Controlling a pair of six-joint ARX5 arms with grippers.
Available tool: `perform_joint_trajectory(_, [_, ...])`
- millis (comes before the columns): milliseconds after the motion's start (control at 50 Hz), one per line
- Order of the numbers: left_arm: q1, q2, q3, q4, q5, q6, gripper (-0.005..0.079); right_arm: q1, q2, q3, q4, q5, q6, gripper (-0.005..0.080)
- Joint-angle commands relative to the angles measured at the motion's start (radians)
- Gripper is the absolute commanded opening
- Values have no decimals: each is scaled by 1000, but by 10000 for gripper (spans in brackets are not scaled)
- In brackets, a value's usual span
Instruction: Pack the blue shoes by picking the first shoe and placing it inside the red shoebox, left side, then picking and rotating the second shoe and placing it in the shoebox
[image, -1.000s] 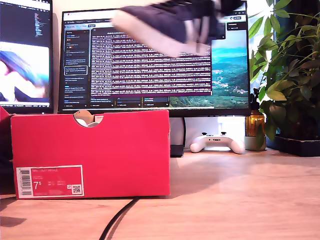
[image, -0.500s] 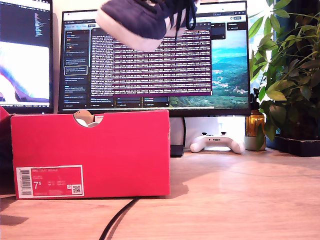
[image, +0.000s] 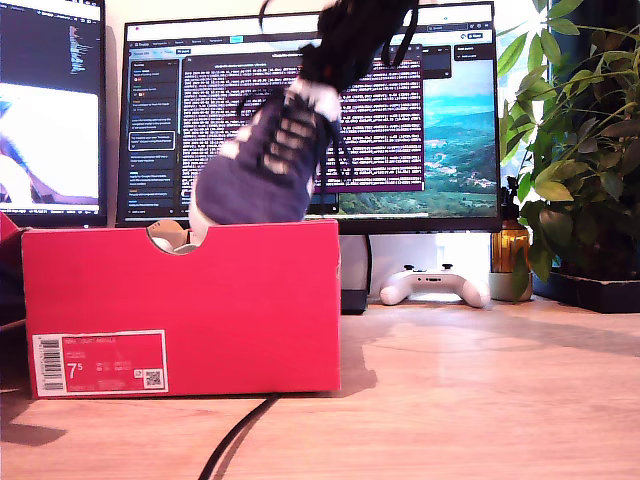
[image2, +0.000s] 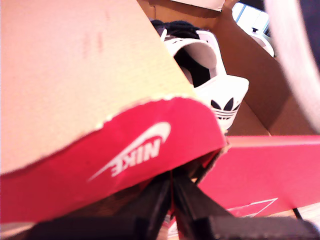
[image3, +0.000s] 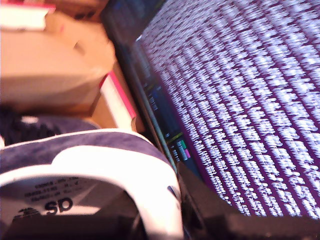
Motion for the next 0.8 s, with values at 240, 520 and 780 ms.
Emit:
perform_joint_trajectory(240, [-3, 8, -29, 15, 2, 3, -21, 11, 80, 31, 8, -4, -32, -12])
perform_joint_trajectory(520, [-3, 8, -29, 18, 2, 3, -21, 15, 142, 31, -9, -3, -91, -13])
perform_joint_trajectory(780, [-3, 8, -29, 17, 3, 3, -21, 19, 207, 31, -77, 3, -93, -13])
